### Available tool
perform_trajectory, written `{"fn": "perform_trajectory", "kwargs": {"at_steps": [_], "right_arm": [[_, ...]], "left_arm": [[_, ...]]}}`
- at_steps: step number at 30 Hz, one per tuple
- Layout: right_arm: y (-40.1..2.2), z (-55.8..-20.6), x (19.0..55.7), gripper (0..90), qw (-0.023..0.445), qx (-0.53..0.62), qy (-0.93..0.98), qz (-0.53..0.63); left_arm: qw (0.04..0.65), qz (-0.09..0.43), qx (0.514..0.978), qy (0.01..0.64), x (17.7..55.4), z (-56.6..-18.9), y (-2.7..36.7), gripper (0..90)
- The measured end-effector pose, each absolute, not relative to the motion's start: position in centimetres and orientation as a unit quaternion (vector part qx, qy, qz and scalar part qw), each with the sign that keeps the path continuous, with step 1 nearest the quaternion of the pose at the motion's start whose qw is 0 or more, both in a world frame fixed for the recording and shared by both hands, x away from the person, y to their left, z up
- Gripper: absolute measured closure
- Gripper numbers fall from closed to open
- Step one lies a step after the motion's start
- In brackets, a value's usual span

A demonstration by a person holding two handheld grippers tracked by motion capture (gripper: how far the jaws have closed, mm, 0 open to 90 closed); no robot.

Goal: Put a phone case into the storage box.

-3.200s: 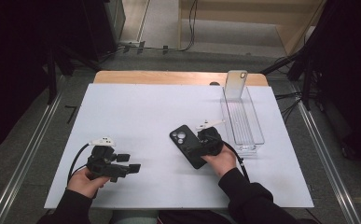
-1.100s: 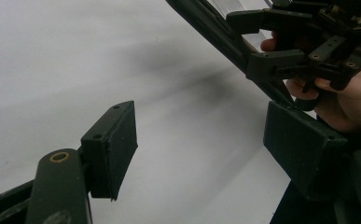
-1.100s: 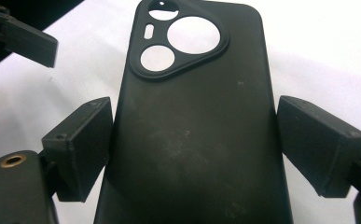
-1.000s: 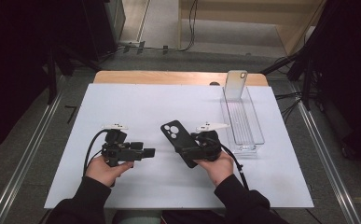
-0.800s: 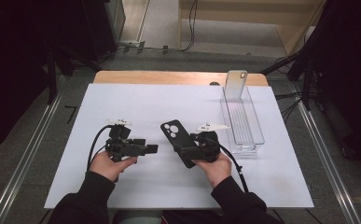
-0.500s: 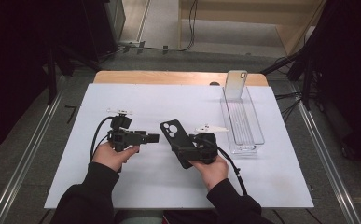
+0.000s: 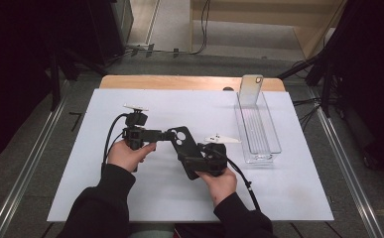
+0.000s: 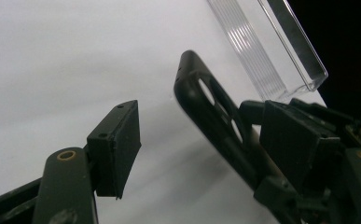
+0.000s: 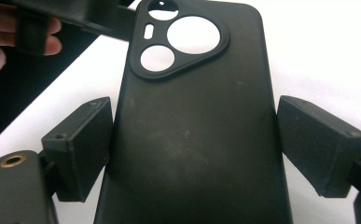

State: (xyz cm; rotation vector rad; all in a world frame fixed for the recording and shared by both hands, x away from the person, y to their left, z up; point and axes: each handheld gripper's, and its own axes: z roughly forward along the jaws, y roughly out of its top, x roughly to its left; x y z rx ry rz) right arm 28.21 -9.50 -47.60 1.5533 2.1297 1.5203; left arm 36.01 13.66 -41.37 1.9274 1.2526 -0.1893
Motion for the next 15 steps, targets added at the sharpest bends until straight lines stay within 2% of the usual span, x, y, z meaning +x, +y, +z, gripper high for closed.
{"fn": "perform_trajectory", "kwargs": {"at_steps": [5, 10, 15], "right_arm": [[-8.8, -47.8, 28.0, 12.0, 0.045, 0.510, 0.693, 0.507], [-8.3, -47.7, 27.7, 12.0, 0.043, 0.506, 0.683, 0.524], [-8.0, -47.8, 27.7, 12.0, 0.036, 0.501, 0.673, 0.542]], "left_arm": [[0.401, -0.071, 0.763, 0.501, 36.3, -41.7, 12.6, 31.8], [0.397, -0.081, 0.755, 0.516, 36.8, -42.1, 12.1, 40.1], [0.411, -0.095, 0.745, 0.517, 36.9, -42.3, 12.1, 65.6]]}}
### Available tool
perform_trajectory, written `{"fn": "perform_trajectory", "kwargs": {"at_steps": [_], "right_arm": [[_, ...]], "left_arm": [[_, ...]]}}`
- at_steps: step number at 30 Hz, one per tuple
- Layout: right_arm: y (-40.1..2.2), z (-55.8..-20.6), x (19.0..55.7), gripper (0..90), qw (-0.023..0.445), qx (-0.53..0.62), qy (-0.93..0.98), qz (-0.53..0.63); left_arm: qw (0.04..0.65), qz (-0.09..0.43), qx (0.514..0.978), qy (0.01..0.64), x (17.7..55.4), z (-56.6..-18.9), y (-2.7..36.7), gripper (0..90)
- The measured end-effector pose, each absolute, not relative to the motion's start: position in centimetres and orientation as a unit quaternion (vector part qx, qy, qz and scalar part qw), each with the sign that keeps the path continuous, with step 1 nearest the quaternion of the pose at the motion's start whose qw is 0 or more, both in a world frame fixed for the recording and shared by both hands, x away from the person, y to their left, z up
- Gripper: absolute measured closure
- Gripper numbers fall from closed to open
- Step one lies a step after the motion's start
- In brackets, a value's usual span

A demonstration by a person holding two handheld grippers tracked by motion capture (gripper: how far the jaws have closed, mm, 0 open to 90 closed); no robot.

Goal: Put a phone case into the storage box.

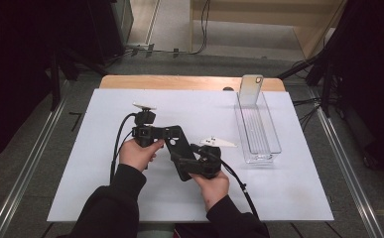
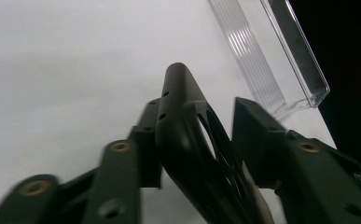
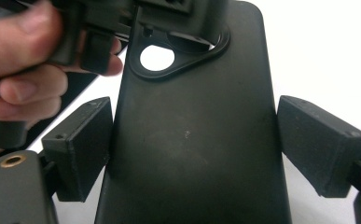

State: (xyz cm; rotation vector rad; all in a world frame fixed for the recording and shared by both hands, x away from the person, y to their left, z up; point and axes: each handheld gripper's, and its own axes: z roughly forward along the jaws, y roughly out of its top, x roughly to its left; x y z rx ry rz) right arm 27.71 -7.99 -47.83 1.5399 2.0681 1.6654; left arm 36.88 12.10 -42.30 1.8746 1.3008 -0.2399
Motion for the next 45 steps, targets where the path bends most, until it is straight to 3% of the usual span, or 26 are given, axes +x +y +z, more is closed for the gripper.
{"fn": "perform_trajectory", "kwargs": {"at_steps": [3, 11, 23, 26, 40, 45], "right_arm": [[-7.8, -48.0, 27.7, 11.9, 0.037, 0.497, 0.674, 0.545], [-7.4, -48.3, 27.8, 11.2, 0.054, 0.481, 0.687, 0.542], [-7.1, -47.6, 28.0, 9.4, 0.090, 0.456, 0.712, 0.526], [-7.2, -47.2, 28.3, 0.0, 0.075, 0.452, 0.712, 0.532], [-8.9, -46.3, 29.2, 0.0, 0.001, 0.419, 0.759, 0.499], [-9.7, -46.0, 29.3, 0.0, 0.012, 0.414, 0.778, 0.472]], "left_arm": [[0.428, -0.115, 0.732, 0.517, 36.9, -42.3, 12.5, 76.1], [0.437, -0.140, 0.722, 0.517, 36.7, -42.1, 12.4, 84.6], [0.459, -0.153, 0.706, 0.518, 36.6, -41.8, 12.9, 85.4], [0.464, -0.147, 0.705, 0.516, 36.5, -41.5, 13.0, 85.3], [0.471, -0.079, 0.735, 0.481, 35.7, -40.4, 12.6, 84.8], [0.476, -0.056, 0.748, 0.458, 35.4, -40.3, 12.2, 84.7]]}}
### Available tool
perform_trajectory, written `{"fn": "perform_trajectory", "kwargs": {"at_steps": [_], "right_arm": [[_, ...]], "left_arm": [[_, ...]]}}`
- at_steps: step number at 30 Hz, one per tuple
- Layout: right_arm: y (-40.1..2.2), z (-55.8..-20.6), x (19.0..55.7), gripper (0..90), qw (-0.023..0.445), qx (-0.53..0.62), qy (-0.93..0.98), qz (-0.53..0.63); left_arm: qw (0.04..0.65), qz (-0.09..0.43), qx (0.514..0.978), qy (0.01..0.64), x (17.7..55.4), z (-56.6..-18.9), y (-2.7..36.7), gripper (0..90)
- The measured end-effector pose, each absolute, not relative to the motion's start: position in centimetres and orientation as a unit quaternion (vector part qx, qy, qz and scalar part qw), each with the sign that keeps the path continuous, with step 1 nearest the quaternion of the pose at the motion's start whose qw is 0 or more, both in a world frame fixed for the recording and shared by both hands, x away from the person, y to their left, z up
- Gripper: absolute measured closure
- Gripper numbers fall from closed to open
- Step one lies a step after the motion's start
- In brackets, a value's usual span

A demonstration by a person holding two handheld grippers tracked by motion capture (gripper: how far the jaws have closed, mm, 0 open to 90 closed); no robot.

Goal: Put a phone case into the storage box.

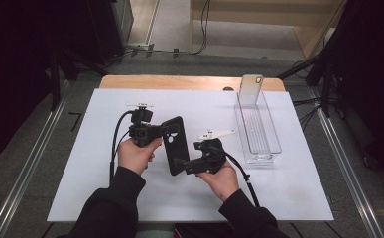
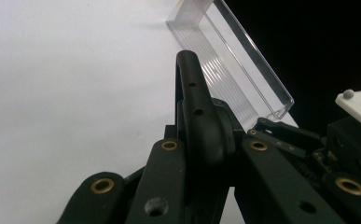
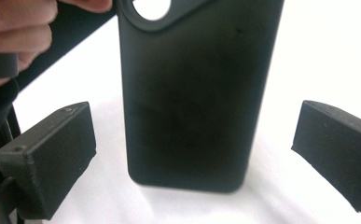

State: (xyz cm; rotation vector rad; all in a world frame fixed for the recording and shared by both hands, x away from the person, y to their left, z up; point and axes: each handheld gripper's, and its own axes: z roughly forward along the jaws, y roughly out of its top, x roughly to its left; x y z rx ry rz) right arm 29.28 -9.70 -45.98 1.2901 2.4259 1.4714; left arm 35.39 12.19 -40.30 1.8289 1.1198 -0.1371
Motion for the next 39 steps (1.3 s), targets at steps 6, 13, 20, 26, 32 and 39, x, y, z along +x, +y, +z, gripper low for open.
{"fn": "perform_trajectory", "kwargs": {"at_steps": [6, 13, 20, 26, 32, 39], "right_arm": [[-11.1, -46.0, 29.5, 0.0, 0.009, 0.410, 0.785, 0.464], [-12.2, -46.2, 29.3, 0.0, 0.017, 0.401, 0.793, 0.459], [-12.8, -46.3, 28.9, 0.0, 0.026, 0.396, 0.800, 0.450], [-13.1, -45.7, 28.7, 0.0, 0.044, 0.398, 0.792, 0.460], [-12.5, -44.8, 28.4, 0.0, 0.061, 0.394, 0.791, 0.464], [-11.6, -43.6, 28.1, 0.0, 0.087, 0.393, 0.786, 0.469]], "left_arm": [[0.493, -0.009, 0.761, 0.422, 34.8, -40.2, 11.9, 84.7], [0.516, 0.032, 0.762, 0.390, 33.9, -40.3, 11.7, 84.9], [0.514, 0.042, 0.775, 0.365, 33.0, -40.6, 10.9, 84.8], [0.518, 0.037, 0.774, 0.361, 32.6, -40.5, 10.4, 84.8], [0.521, 0.030, 0.768, 0.372, 32.4, -40.5, 10.3, 84.8], [0.523, 0.023, 0.765, 0.376, 31.9, -40.3, 10.2, 84.8]]}}
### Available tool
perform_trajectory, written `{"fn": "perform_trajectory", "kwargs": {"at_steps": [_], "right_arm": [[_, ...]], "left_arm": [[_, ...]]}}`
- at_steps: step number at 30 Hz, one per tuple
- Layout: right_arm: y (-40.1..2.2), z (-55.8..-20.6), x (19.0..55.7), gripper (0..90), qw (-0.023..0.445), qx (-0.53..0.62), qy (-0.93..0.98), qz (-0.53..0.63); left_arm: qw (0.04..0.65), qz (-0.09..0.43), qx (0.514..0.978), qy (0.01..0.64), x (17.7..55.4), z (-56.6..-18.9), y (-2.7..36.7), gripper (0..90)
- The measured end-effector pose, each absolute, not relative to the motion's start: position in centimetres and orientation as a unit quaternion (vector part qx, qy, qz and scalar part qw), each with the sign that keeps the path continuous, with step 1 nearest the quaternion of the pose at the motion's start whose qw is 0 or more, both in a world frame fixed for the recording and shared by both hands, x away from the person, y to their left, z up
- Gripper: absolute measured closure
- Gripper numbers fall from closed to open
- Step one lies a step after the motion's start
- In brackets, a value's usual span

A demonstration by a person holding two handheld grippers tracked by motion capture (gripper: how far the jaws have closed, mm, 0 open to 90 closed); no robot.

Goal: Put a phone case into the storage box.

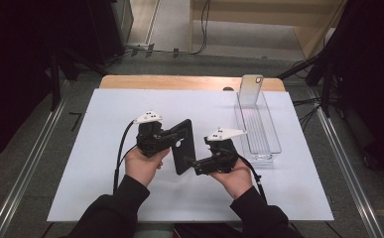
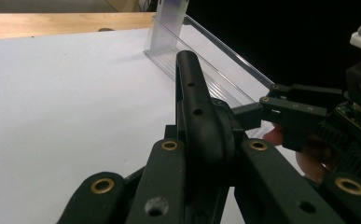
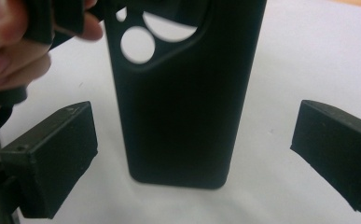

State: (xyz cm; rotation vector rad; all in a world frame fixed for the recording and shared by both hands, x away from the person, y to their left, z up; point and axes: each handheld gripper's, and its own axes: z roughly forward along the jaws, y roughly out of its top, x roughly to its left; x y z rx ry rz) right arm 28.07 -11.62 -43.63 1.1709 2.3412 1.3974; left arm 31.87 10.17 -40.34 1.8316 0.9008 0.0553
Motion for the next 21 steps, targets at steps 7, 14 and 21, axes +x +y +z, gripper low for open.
{"fn": "perform_trajectory", "kwargs": {"at_steps": [7, 14, 21], "right_arm": [[-10.9, -43.1, 28.3, 0.0, 0.091, 0.400, 0.780, 0.473], [-10.3, -42.8, 28.3, 0.0, 0.100, 0.404, 0.774, 0.476], [-10.0, -42.4, 28.3, 0.0, 0.101, 0.402, 0.768, 0.489]], "left_arm": [[0.522, 0.021, 0.763, 0.381, 31.3, -40.3, 9.5, 84.7], [0.521, 0.005, 0.759, 0.389, 30.9, -40.4, 9.3, 84.6], [0.525, 0.002, 0.757, 0.388, 30.2, -40.2, 9.0, 84.5]]}}
